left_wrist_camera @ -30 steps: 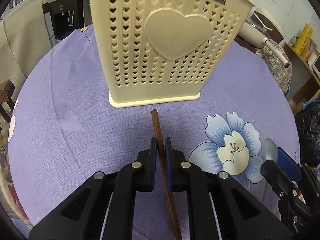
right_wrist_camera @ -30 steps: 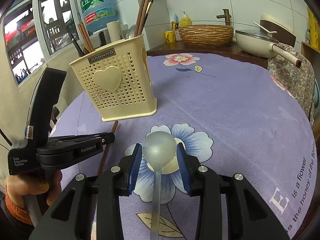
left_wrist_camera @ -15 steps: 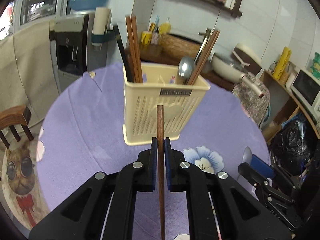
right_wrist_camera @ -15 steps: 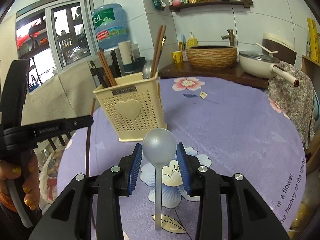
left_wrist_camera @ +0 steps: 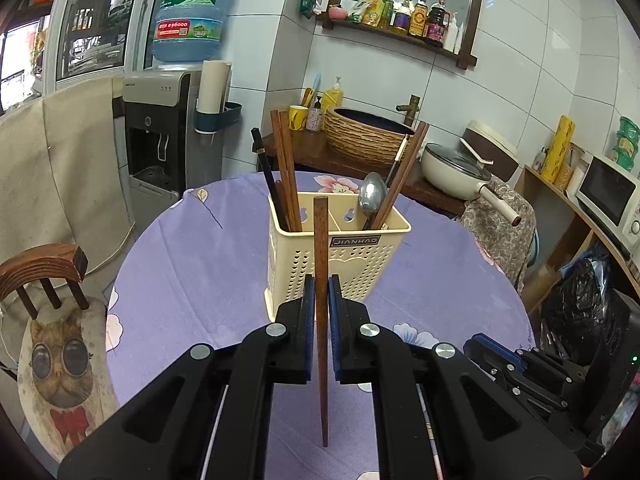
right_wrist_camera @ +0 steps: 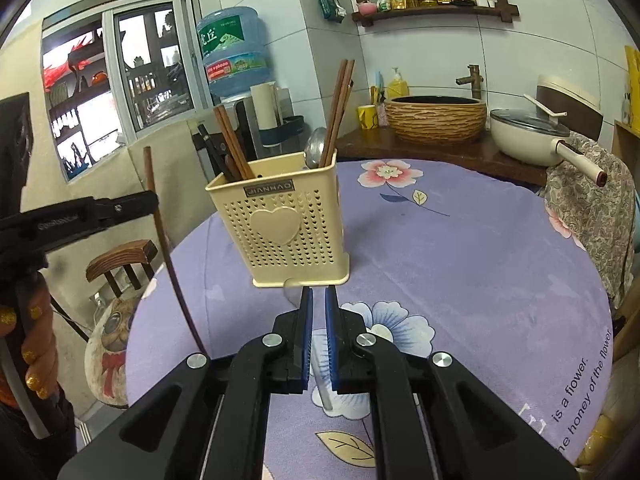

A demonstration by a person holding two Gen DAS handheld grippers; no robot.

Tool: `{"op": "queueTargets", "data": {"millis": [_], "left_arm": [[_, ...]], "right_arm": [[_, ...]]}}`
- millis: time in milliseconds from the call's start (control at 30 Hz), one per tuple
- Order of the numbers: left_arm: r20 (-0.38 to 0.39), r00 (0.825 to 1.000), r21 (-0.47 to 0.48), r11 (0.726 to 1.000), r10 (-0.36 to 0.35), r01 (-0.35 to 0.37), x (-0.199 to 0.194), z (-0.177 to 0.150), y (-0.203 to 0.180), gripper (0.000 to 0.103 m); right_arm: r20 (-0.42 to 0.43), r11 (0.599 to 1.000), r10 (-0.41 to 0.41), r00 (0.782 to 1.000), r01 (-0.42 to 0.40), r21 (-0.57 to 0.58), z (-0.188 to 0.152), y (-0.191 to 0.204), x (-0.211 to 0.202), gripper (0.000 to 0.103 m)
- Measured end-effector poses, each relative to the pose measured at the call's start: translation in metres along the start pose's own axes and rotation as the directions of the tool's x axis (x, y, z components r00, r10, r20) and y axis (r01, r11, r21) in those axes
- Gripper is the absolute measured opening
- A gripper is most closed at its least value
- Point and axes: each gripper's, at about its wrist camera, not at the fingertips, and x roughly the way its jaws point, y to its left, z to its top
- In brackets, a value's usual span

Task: Organize utensils
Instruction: 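Lift the brown chopstick with the left tool while the right tool lifts the clear spoon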

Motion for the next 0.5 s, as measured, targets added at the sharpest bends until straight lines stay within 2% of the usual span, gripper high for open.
{"op": "queueTargets", "data": {"millis": [133, 200, 333, 400, 500], "left_arm": [[-0.003, 1.0, -0.01, 1.0, -0.004, 0.004, 0.001, 0.001, 0.005, 0.007], [0.0, 1.0, -0.008, 1.0, -0.006, 0.006, 0.0, 0.0, 0.005, 0.007], [0.004, 1.0, -0.005, 1.0, -0.012, 0.012, -0.004, -0.002, 0.004, 0.007], [0.006, 1.0, -0.007, 1.0, -0.012, 0.012, -0.006, -0.003, 0.004, 0.007], [0.006, 1.0, -0.015, 1.0, -0.01, 0.01, -0.009, -0.004, 0.007, 0.007]], "right_arm": [[-0.044, 1.0, 0.012, 0.999, -0.012, -0.001, -0.001, -0.002, 0.018, 0.014], [-0.068, 1.0, 0.02, 0.997, -0.021, -0.016, -0.001, 0.0, 0.031, 0.041], [-0.172, 0.996, 0.057, 0.983, -0.069, -0.062, -0.004, 0.013, 0.074, 0.042], [-0.191, 0.994, 0.049, 0.98, -0.067, -0.09, -0.007, 0.021, 0.091, 0.042], [-0.269, 0.984, 0.067, 0.961, -0.108, -0.143, -0.011, 0.035, 0.125, 0.042]]}}
